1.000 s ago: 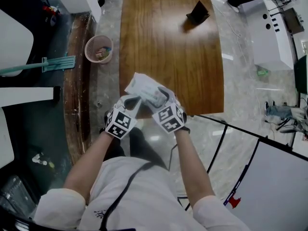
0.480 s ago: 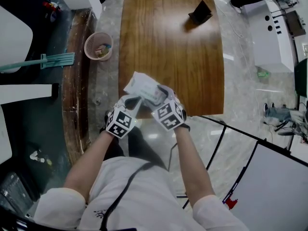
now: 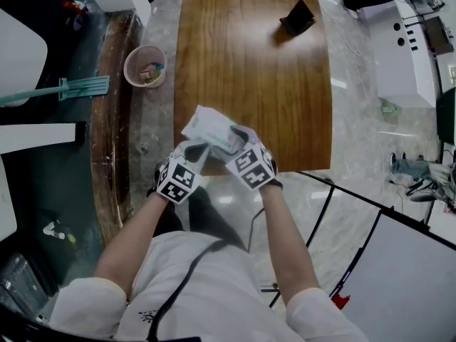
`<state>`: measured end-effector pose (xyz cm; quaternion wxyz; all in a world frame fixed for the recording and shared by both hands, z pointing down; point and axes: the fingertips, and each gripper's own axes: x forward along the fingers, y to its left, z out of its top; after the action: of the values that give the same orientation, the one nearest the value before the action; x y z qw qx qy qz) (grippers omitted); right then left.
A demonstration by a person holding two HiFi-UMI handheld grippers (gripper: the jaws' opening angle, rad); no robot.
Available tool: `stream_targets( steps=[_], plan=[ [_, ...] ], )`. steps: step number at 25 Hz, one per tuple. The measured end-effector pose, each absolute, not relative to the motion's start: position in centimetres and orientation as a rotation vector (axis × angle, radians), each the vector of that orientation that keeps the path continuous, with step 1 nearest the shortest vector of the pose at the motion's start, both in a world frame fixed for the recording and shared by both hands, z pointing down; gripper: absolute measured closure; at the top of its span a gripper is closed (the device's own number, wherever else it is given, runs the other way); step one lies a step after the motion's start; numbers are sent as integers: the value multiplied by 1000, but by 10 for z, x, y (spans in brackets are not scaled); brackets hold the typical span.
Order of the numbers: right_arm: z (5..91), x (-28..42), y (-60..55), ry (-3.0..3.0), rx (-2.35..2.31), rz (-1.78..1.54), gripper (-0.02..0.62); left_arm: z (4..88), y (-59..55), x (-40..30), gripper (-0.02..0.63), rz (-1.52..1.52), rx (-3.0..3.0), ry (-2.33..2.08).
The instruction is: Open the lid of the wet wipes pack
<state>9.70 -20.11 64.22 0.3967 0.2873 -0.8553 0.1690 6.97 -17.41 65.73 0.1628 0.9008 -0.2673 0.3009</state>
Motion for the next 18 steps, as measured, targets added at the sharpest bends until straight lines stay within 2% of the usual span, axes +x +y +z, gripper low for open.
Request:
stream_targets(
  steps=[18],
  plan=[
    [643, 98, -201, -2188, 619, 595, 299, 661, -176, 72, 603, 832, 2569, -773]
  ],
)
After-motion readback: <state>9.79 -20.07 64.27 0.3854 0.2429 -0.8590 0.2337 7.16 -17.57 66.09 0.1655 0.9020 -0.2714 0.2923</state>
